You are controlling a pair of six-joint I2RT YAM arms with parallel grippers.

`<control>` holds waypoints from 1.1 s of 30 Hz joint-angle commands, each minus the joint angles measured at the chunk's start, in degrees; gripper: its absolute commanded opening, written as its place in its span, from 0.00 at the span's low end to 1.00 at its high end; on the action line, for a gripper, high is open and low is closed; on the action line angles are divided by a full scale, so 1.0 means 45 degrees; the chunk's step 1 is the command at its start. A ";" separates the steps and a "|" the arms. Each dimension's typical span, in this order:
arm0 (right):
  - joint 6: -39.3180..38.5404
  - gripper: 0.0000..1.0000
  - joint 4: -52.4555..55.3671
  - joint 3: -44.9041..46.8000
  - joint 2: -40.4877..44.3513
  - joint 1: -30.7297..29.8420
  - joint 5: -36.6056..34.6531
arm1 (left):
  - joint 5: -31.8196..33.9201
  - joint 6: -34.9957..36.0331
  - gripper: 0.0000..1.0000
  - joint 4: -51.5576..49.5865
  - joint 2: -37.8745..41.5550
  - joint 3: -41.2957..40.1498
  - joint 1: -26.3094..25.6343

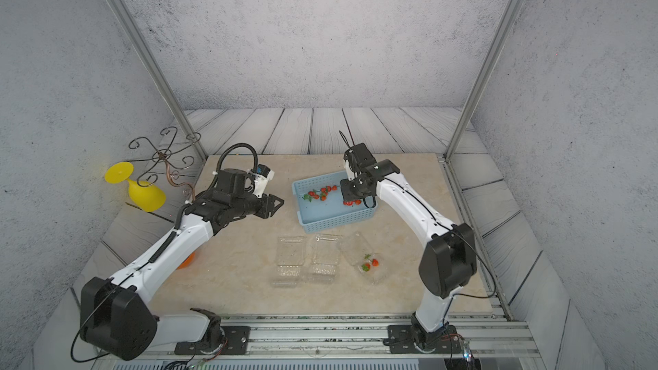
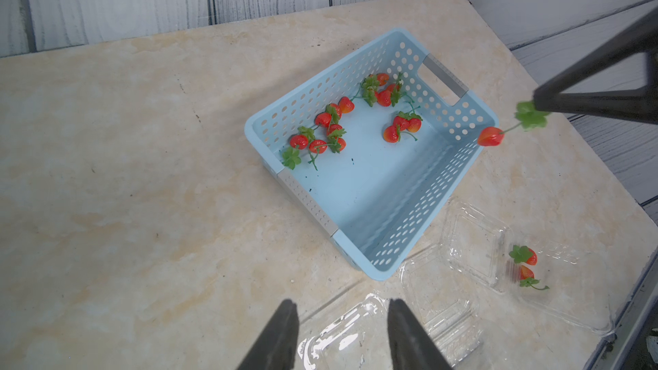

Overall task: Pack strawberries into containers
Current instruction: Place the strawberry in the packing box.

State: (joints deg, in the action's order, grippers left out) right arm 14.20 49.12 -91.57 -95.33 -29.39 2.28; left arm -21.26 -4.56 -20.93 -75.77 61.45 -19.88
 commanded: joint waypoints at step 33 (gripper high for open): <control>0.2036 0.49 0.0562 0.6086 0.4514 -0.0818 -0.1614 | -0.0276 -0.0100 0.45 0.0027 0.0529 0.0173 -0.0011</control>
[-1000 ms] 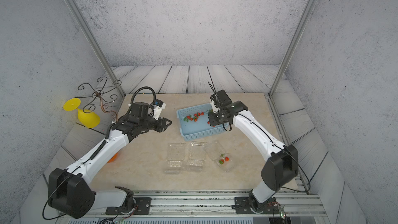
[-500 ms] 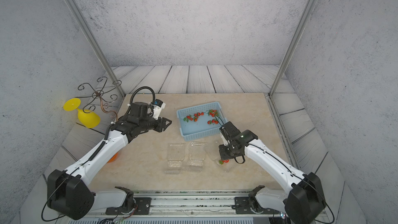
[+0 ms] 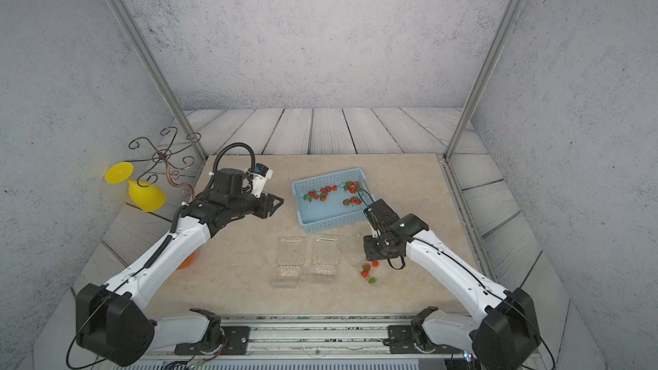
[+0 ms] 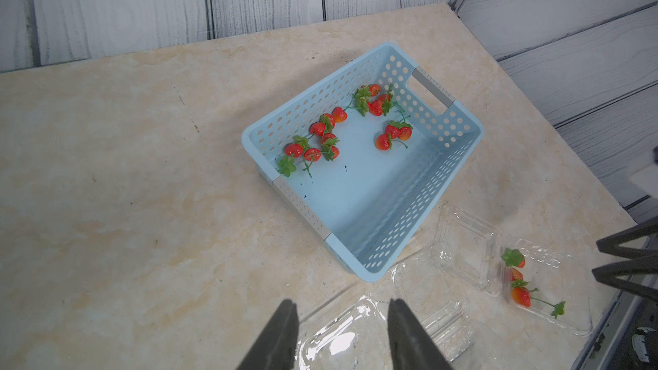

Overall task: Pack strawberries into containers
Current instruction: Place the strawberry in the packing box, then pick up the strawberry from the basket.

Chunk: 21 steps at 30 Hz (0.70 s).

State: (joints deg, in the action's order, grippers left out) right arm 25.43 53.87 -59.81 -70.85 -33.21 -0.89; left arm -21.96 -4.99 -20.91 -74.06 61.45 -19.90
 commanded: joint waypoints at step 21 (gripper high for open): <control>-0.4482 0.46 -0.0510 -1.4951 -1.4821 0.1599 -0.1317 | 0.0035 0.0055 0.45 0.0076 -0.0318 0.0121 -0.0109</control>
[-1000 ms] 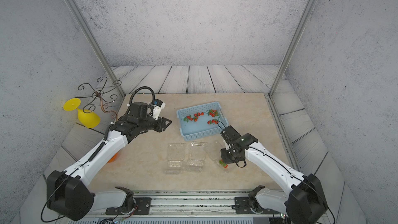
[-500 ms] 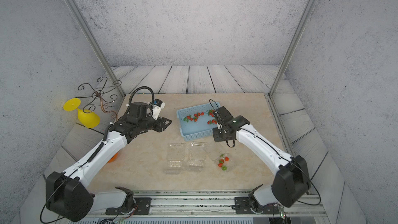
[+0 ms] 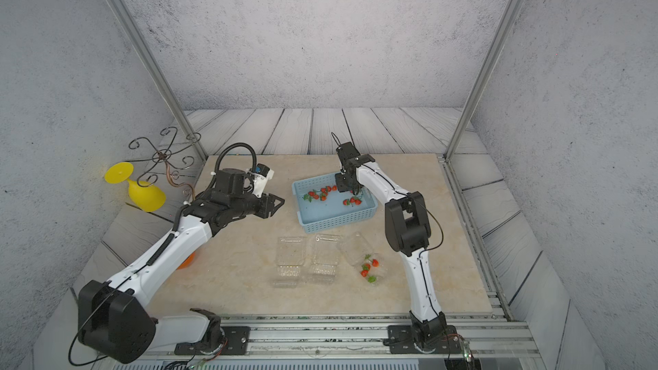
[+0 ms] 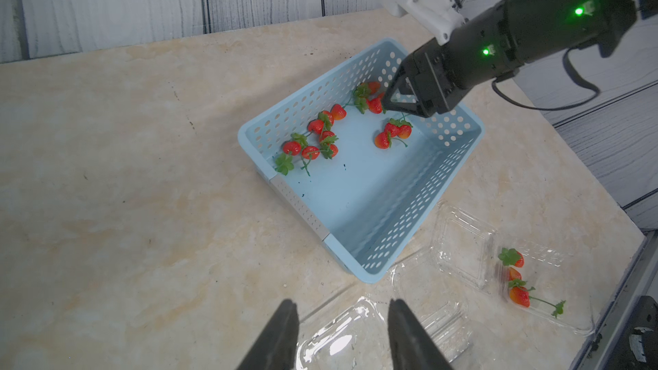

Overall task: Pack strawberries into containers
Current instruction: Pick up the strawberry from the basket.

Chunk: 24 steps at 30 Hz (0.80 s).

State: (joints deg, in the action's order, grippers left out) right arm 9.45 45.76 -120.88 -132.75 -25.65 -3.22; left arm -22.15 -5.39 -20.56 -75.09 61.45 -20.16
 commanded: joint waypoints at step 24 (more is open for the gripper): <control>-0.0930 0.28 0.0205 -0.3373 -0.3568 0.0241 -0.1471 | 0.0263 0.0299 0.45 -0.0124 -0.0307 0.0177 -0.0031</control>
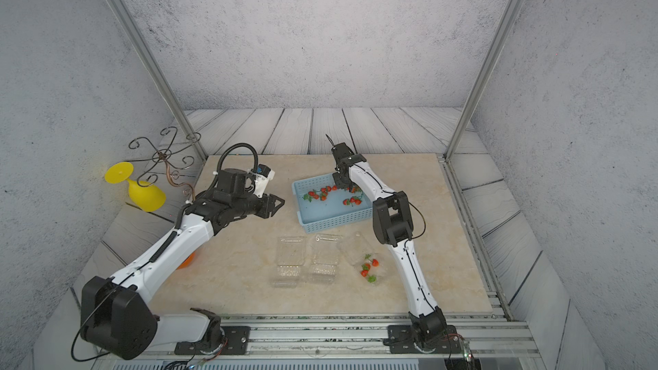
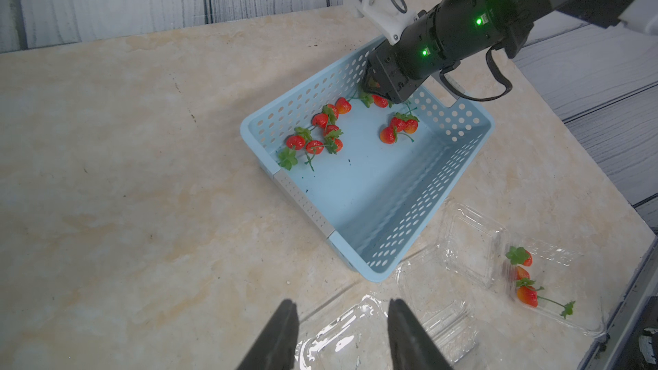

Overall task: Pack strawberries into containers
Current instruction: Pick up the strawberry from the basket.

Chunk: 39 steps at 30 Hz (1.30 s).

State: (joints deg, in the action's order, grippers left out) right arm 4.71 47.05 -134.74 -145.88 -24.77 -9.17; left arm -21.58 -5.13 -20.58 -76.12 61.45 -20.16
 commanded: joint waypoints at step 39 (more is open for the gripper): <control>0.0201 0.00 -0.1241 0.4274 0.4690 0.0047 0.1094 | 0.0050 0.0201 0.45 -0.0154 0.0191 0.0192 -0.0031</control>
State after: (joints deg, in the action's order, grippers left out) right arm 4.60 38.96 -117.36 -129.36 -24.51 -6.87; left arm -20.95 -4.93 -20.78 -76.16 61.45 -20.14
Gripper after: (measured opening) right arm 0.044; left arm 0.452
